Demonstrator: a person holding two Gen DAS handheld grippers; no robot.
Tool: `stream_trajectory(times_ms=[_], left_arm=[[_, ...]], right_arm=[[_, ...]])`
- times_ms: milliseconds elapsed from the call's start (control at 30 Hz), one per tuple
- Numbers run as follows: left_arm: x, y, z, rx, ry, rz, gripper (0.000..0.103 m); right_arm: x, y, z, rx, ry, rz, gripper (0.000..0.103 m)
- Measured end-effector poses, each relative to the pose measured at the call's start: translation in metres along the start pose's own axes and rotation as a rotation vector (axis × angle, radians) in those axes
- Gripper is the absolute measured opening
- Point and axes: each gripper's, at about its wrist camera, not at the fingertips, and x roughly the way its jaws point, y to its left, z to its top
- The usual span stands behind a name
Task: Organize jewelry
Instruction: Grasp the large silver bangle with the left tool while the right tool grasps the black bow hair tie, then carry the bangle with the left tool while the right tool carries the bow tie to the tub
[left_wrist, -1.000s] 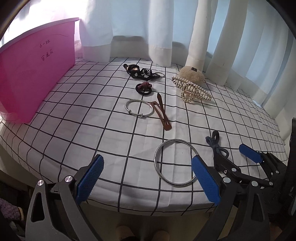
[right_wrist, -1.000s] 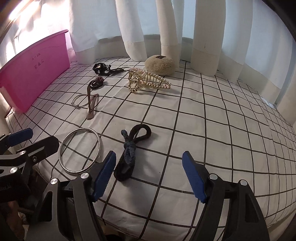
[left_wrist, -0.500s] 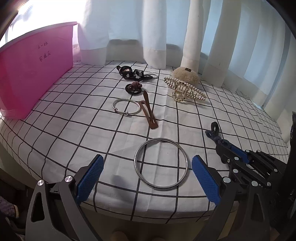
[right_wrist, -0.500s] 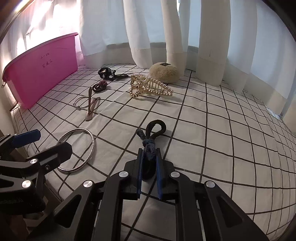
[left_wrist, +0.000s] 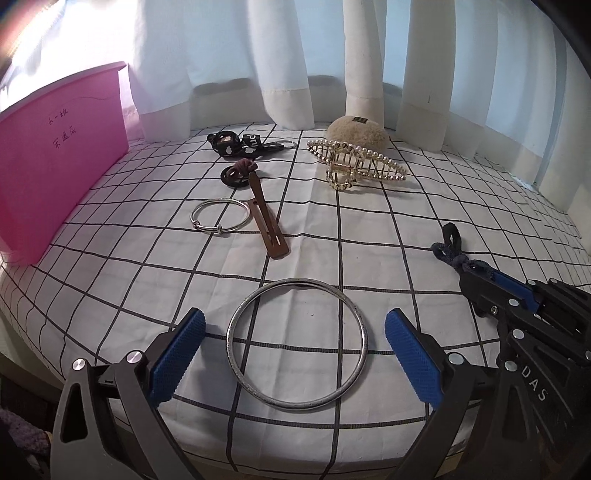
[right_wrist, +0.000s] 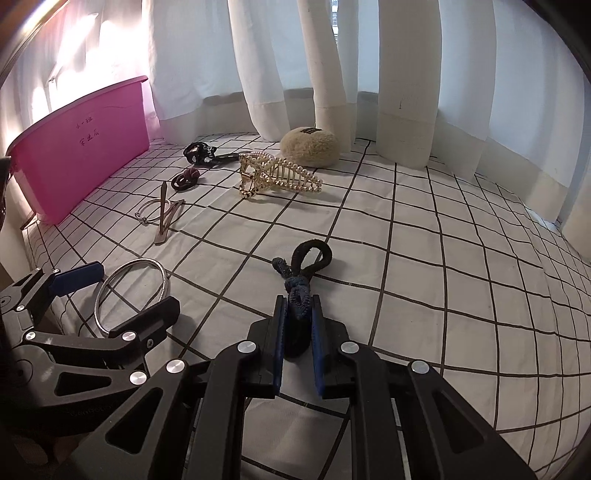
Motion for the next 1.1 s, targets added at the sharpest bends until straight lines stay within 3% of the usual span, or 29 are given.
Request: stream_trajectory(times_ms=[233,300,367,600,800,1100], left_arm=[[-0.003,-0.003,-0.004,-0.002,-0.041,0.005,0.093],[-0.007,-0.007,-0.007,0.019,-0.055,-0.009,0.079],[-0.011,-0.011,-0.009,0.036,-0.064,-0.019,0.071],[-0.013,-0.01,-0.006,0.005,-0.064,-0.021,0.07],[-0.026,-0.008,0.002,0.001,-0.111,-0.019,0.07],[-0.05,0.003,0.025,-0.046,-0.148,-0.02,0.07]], right_arm=[[-0.001,0.0,-0.001,0.011,-0.004,0.003,0.013],[-0.001,-0.001,-0.001,0.015,-0.005,0.004,0.013],[0.0,-0.001,-0.001,0.013,-0.007,0.005,0.013],[-0.001,-0.001,-0.001,0.018,-0.015,0.011,0.012],[-0.007,0.0,0.002,0.016,-0.042,0.015,0.012],[-0.027,0.004,0.025,0.002,-0.08,0.031,0.012]])
